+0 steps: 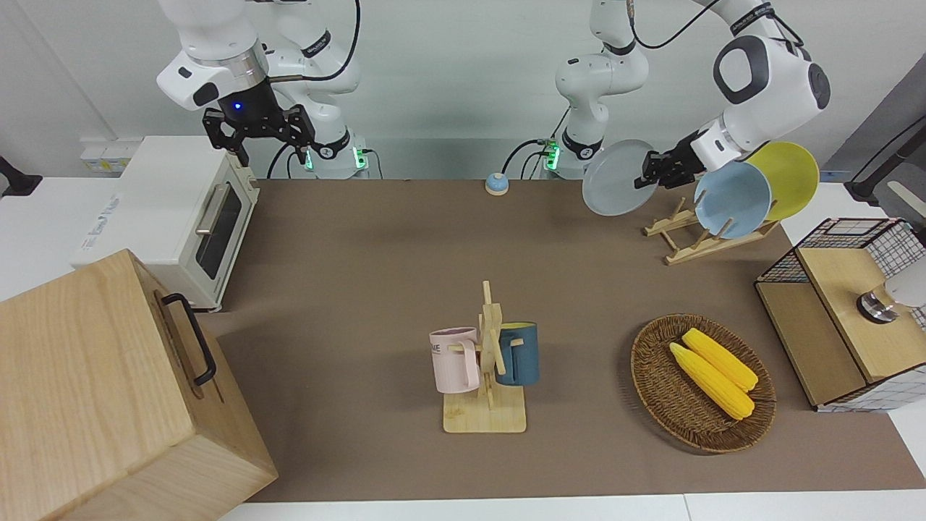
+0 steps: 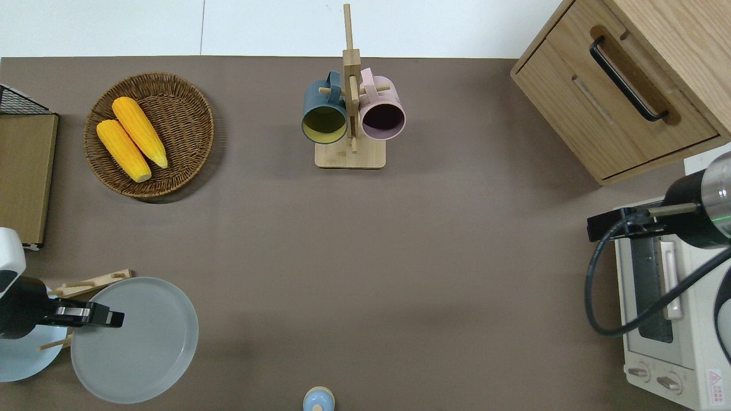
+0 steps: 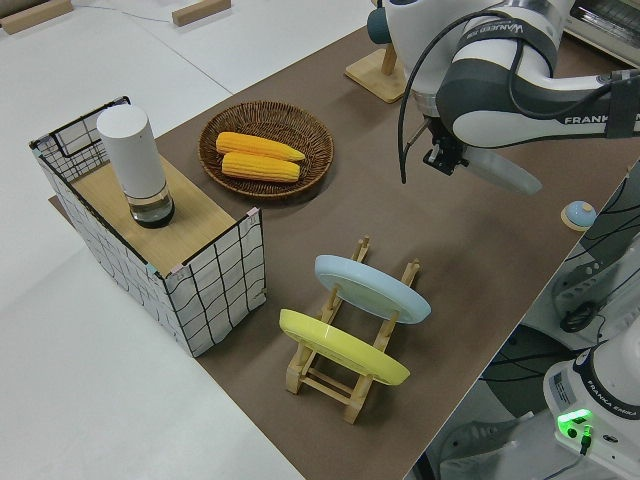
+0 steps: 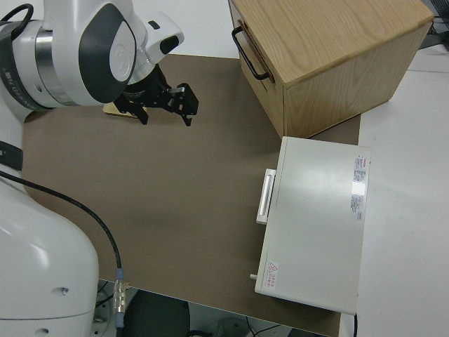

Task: Pick gray plate from low plate rack and place it on table with left arm
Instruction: 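Lift the gray plate out of the rack with the left gripper, then lower the gray plate flat onto the table beside the rack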

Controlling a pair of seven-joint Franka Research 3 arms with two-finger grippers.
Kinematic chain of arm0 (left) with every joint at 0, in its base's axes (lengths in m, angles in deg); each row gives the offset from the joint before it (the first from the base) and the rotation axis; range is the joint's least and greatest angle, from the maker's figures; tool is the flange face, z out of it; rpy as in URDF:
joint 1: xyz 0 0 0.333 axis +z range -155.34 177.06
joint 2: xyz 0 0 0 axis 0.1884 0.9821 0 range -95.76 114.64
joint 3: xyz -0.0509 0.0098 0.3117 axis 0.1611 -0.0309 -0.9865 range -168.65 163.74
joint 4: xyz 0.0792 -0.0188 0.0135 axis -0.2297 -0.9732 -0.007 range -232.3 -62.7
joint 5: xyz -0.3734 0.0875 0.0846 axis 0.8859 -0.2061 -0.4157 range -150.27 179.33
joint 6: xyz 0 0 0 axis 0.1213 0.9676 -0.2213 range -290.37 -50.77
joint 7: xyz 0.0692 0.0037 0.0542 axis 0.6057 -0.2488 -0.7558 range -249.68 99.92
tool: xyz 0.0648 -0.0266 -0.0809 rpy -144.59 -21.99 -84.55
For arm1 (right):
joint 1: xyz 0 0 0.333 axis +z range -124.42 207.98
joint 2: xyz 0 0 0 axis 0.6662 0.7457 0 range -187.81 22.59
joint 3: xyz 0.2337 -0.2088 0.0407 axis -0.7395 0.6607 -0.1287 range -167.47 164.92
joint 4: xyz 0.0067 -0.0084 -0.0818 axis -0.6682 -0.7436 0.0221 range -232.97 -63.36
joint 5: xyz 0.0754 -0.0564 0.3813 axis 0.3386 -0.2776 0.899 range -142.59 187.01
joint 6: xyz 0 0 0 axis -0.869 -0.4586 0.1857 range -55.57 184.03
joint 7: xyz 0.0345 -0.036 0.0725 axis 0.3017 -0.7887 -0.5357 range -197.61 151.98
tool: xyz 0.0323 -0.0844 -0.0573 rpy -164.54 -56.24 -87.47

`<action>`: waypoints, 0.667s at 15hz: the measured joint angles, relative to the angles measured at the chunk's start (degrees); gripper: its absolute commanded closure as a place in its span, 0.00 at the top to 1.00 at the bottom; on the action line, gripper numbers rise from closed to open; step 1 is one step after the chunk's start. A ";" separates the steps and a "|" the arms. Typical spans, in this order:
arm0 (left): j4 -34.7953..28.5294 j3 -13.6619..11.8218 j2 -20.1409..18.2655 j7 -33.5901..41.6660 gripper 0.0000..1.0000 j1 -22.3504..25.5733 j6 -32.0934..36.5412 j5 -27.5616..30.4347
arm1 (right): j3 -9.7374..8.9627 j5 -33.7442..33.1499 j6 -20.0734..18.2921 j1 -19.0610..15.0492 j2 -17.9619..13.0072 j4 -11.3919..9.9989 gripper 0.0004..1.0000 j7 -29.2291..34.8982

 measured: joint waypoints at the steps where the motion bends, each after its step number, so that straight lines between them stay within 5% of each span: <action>1: -1.11 0.08 0.12 0.37 0.00 -0.04 -1.07 0.45 | 0.00 0.00 0.00 0.00 0.00 0.00 0.99 0.00; 10: -9.05 0.75 1.24 5.23 0.00 -0.22 -10.66 3.56 | 0.00 0.00 0.00 0.00 0.00 0.00 0.99 0.00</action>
